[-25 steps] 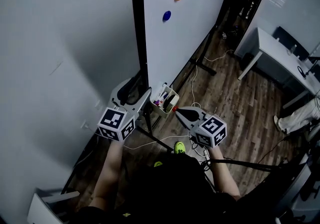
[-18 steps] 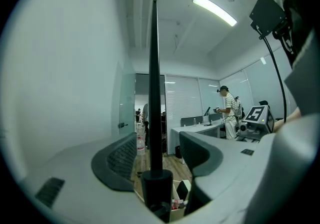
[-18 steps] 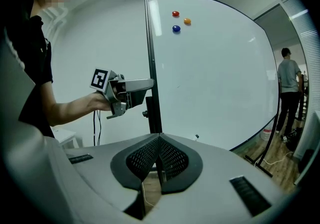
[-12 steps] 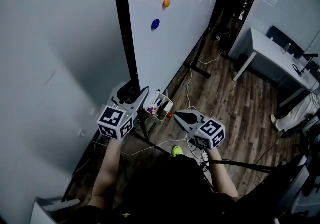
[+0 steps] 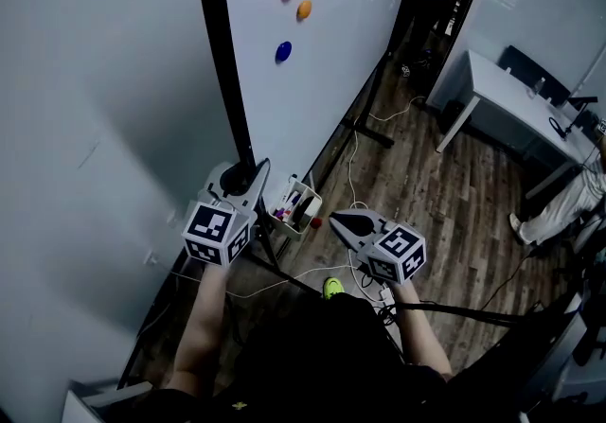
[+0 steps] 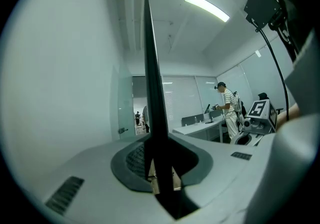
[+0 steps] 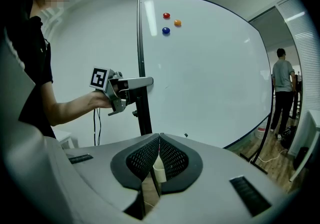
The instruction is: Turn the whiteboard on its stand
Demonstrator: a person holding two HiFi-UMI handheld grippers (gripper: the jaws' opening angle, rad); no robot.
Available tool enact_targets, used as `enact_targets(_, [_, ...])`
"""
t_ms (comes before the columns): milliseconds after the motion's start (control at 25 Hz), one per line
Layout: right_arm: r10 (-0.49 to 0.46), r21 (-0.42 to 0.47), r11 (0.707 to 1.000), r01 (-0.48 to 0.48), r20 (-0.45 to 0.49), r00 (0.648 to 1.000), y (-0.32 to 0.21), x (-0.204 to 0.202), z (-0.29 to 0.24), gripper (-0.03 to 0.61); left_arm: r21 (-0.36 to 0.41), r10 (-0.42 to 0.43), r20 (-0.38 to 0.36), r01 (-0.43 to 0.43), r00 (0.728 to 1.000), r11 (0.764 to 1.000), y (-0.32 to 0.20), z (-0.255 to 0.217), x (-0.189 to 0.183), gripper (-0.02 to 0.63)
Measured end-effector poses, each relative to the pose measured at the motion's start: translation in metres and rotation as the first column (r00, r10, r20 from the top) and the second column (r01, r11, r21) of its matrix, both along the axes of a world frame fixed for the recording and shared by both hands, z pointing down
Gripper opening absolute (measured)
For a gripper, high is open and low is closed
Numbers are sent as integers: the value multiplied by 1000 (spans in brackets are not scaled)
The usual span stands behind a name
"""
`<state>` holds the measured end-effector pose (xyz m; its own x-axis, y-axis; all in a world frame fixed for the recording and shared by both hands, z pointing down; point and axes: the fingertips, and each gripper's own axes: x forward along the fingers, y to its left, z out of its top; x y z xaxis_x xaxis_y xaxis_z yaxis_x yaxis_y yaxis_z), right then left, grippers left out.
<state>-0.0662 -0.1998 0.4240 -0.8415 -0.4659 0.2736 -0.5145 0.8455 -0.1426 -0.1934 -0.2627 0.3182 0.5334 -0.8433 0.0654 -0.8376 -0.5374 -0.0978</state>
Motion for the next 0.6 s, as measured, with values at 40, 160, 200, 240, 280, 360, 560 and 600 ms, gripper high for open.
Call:
enact_targets(40, [-1,-2,1000,1,-2,1000,0,1,1,0,3,-4,-2,4,1000,1000,0,0,-1,80])
enact_targets(160, [2,-6,1000,-2,-5,1000,0,4,4,0,18,-11,-9,11,1000,1000,1,0,0,74])
enact_targets(200, [5,-6,1000,-5,-5,1000,-1,5,5,0,20,-11,-10,11,1000,1000,1,0,0,70])
enact_targets(240, [9,-7,1000,-9,-5,1000,-3,6,6,0,19,-10,-11,10,1000,1000,0,1,0,69])
enact_targets(280, [13,-7,1000,-13,-4,1000,-5,6,6,0,16,-7,-12,7,1000,1000,-1,1,0,67])
enact_targets(360, [14,-9,1000,-14,-2,1000,-5,5,7,0,7,0,-15,0,1000,1000,-1,2,-1,67])
enact_targets(560, [11,-16,1000,-11,-7,1000,-4,5,12,0,-1,3,-14,-3,1000,1000,-2,2,0,66])
enact_targets(600, [14,-18,1000,-14,-7,1000,-6,6,13,0,-1,7,-21,-7,1000,1000,-4,2,1,66])
